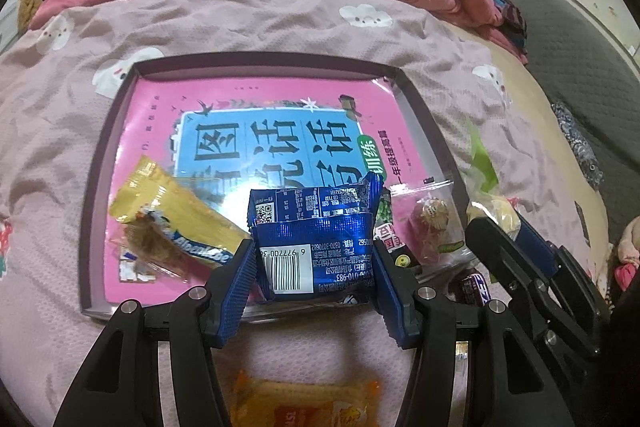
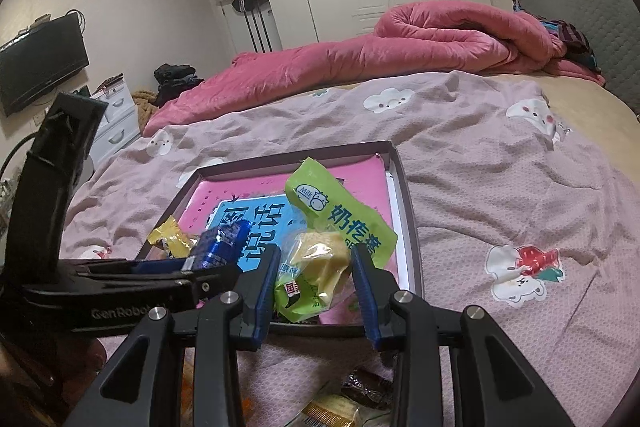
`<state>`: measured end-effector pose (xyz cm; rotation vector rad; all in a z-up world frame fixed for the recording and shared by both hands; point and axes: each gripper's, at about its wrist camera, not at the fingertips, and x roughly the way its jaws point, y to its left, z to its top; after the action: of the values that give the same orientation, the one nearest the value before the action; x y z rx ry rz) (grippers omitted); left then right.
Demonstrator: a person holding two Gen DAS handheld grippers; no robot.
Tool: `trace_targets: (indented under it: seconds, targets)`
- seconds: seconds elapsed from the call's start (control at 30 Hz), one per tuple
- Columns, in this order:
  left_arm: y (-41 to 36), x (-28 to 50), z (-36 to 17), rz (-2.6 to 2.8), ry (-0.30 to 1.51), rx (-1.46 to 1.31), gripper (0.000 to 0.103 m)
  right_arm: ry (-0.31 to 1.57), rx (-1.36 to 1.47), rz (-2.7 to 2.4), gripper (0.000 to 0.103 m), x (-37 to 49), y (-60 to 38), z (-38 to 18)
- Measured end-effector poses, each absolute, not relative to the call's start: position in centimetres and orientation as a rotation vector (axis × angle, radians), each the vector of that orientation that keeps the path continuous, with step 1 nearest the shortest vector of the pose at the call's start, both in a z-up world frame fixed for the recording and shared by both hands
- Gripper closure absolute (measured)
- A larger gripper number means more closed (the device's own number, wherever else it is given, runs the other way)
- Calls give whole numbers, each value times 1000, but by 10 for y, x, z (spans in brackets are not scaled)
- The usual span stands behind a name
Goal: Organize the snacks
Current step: 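Lower the blue pack and green milk-candy bag over the tray with both tools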
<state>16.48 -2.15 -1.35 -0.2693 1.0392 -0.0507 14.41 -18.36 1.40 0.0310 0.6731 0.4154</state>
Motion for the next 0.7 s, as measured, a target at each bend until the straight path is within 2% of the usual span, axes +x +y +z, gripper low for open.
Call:
trace_targets:
  seconds: [0.7]
  targets:
    - [-23, 178, -22, -64, 1053, -239, 44, 747, 86, 479, 66, 171, -182, 0]
